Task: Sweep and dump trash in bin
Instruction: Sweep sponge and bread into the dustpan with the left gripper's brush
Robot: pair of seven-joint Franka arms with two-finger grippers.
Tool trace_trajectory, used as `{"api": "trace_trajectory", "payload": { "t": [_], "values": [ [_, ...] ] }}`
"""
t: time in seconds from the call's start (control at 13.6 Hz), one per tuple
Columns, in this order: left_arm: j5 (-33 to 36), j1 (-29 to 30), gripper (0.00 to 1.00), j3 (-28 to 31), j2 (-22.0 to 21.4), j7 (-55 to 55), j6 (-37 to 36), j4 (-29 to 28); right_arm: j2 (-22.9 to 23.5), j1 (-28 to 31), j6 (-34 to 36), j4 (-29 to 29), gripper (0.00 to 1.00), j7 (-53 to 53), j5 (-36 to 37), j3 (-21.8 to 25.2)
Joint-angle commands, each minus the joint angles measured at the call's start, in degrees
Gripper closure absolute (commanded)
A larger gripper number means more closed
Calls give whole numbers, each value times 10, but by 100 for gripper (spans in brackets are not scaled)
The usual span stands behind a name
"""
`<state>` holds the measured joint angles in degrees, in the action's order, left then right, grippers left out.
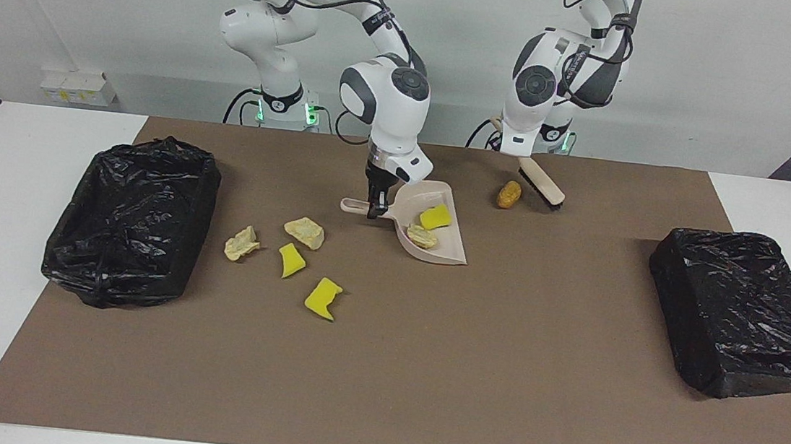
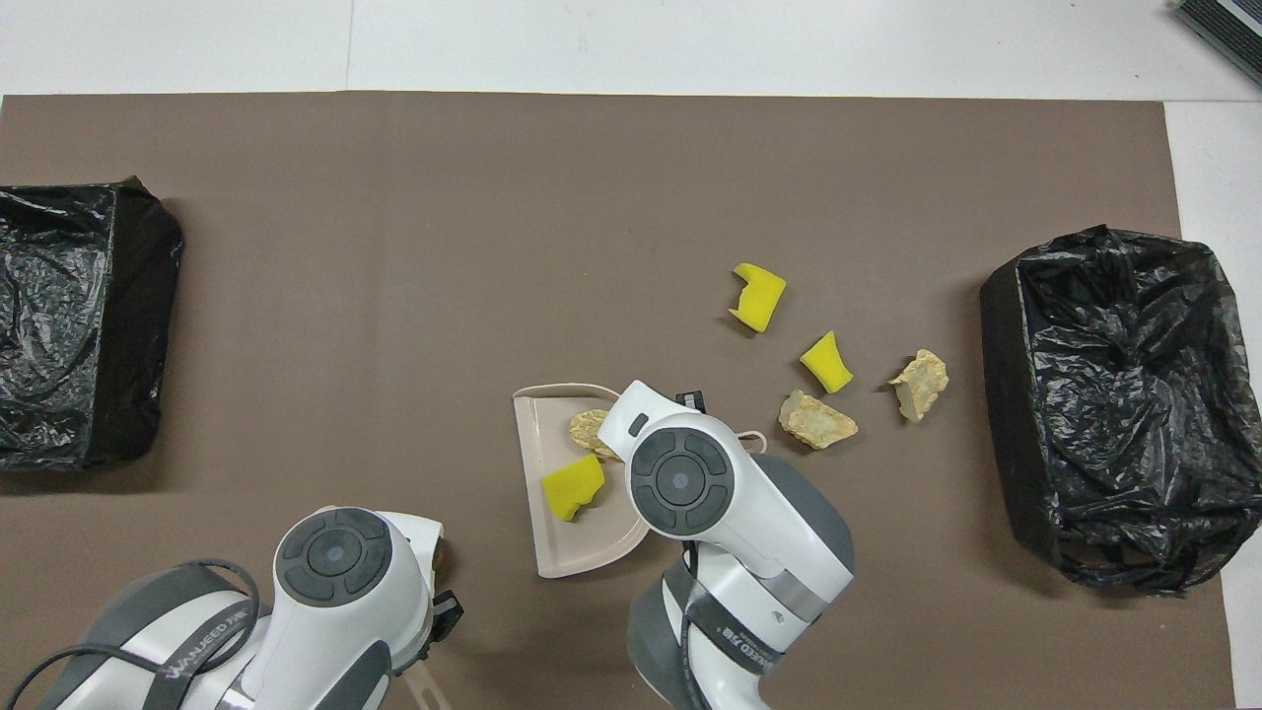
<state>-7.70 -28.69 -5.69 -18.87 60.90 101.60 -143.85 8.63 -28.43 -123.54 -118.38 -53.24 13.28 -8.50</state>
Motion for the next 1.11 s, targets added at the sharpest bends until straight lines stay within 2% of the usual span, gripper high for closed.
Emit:
{"api": "trace_trajectory", "payload": {
  "t": [0.0, 0.29, 0.81, 1.03],
  "values": [
    [5, 6, 100, -4, -3, -27, 27, -5, -1, 4, -12, -9, 100, 7, 2, -3],
    [-9, -1, 100, -5, 17, -37, 73, 10, 2, 7, -11, -7, 100, 7, 0, -3],
    [-60, -51, 100, -5, 126, -42, 148, 116, 3, 9, -11, -5, 100, 16, 0, -3],
    [-61, -91, 100, -6, 154, -66, 202, 160, 3, 11, -10, -4, 100, 16, 0, -2]
  ]
}}
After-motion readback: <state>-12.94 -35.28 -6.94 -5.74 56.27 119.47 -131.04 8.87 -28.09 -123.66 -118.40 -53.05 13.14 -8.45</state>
